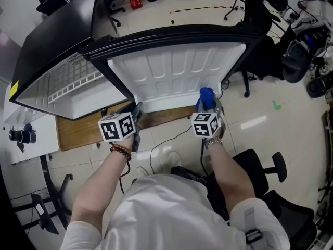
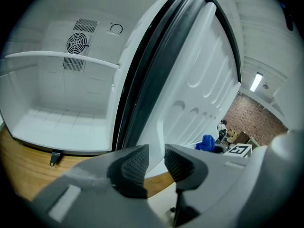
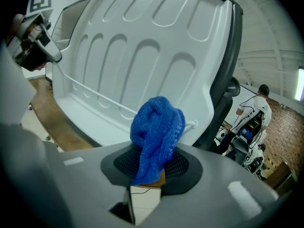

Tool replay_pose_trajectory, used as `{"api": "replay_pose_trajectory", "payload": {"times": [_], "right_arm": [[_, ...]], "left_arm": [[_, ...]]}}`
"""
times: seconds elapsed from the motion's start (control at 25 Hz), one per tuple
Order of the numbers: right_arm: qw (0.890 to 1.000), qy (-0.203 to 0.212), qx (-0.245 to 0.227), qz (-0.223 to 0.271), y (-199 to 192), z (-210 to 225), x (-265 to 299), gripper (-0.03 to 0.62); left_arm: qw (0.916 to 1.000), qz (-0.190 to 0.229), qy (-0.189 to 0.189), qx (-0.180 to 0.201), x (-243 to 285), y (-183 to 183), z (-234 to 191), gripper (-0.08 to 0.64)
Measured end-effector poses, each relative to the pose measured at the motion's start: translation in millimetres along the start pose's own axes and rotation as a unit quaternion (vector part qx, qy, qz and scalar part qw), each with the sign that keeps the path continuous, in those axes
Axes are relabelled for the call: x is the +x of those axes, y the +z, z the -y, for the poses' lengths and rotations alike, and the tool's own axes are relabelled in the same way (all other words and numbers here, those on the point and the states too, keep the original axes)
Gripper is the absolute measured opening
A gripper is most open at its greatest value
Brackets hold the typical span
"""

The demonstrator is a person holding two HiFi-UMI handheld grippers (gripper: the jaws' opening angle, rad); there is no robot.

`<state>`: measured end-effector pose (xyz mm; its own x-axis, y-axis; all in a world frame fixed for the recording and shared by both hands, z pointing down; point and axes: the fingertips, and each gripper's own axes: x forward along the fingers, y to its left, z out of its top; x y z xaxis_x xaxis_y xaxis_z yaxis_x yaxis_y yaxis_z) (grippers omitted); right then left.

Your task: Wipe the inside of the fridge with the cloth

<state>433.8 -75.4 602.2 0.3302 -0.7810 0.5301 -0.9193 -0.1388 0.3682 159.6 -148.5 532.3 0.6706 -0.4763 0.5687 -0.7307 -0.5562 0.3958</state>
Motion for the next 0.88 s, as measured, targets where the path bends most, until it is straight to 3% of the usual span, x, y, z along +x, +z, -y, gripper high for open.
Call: {"api": "replay_pose_trajectory", "payload": {"times": [0.32,0.48,0.68,0.88], "right_arm": [[0.999,0.022,0.017,0.019,4,5,-18,0.115],[0.998,0.04,0.004,0.046,11,2,-39,0.115],[0.993,0.075,-0.044,0.082,21,-17,-64,0.115],[0.981,0.127,-0.082,0.121,38,-44,-82,0.115]], "left_arm": [[1.0,0.0,-0.005,-0.004,0,-3,5,0.104],[0.9997,-0.006,-0.017,-0.02,-8,-27,11,0.122],[0.9951,-0.013,-0.063,-0.075,7,-52,26,0.14],[0.9843,-0.003,-0.089,-0.153,32,-58,32,0.14]]}}
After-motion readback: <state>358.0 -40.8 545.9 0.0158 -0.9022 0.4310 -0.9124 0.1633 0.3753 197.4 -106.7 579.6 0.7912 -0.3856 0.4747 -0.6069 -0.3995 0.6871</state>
